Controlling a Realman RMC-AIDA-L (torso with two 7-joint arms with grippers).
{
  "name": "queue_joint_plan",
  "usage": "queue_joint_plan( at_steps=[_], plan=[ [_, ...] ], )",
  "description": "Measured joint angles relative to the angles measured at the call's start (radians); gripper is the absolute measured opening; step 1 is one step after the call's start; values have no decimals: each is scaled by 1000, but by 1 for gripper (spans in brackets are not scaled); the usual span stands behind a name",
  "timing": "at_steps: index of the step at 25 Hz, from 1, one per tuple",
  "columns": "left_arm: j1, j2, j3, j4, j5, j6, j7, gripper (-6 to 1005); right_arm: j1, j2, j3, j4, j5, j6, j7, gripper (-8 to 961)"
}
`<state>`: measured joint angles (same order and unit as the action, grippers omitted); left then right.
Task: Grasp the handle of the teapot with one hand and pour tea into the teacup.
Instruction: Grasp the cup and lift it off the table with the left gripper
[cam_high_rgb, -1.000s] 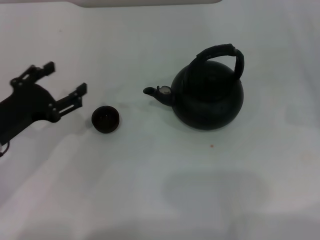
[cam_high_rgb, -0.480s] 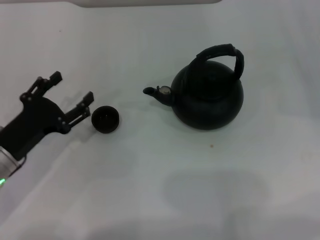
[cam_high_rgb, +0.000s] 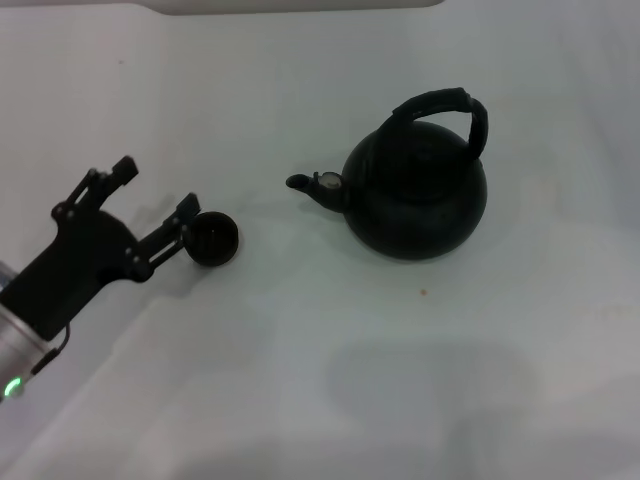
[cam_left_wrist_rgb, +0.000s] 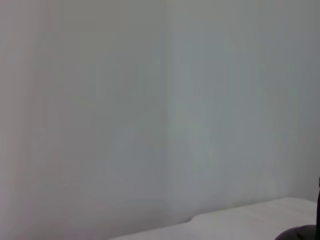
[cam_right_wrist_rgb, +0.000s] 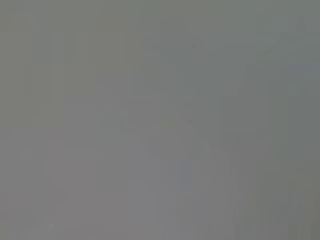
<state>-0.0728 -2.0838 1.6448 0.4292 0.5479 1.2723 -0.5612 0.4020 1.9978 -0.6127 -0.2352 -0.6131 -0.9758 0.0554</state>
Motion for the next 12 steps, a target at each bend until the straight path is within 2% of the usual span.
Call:
queue_joint_plan(
  at_steps=[8,12],
  plan=[
    [30,-2,23,-25,-12,-83,1,880,12,-5,1,3,0,33,-2,847],
    [24,-2,26,-50,-20,-86,1,880,17,2,0,-3,1,37,-36,847]
  ],
)
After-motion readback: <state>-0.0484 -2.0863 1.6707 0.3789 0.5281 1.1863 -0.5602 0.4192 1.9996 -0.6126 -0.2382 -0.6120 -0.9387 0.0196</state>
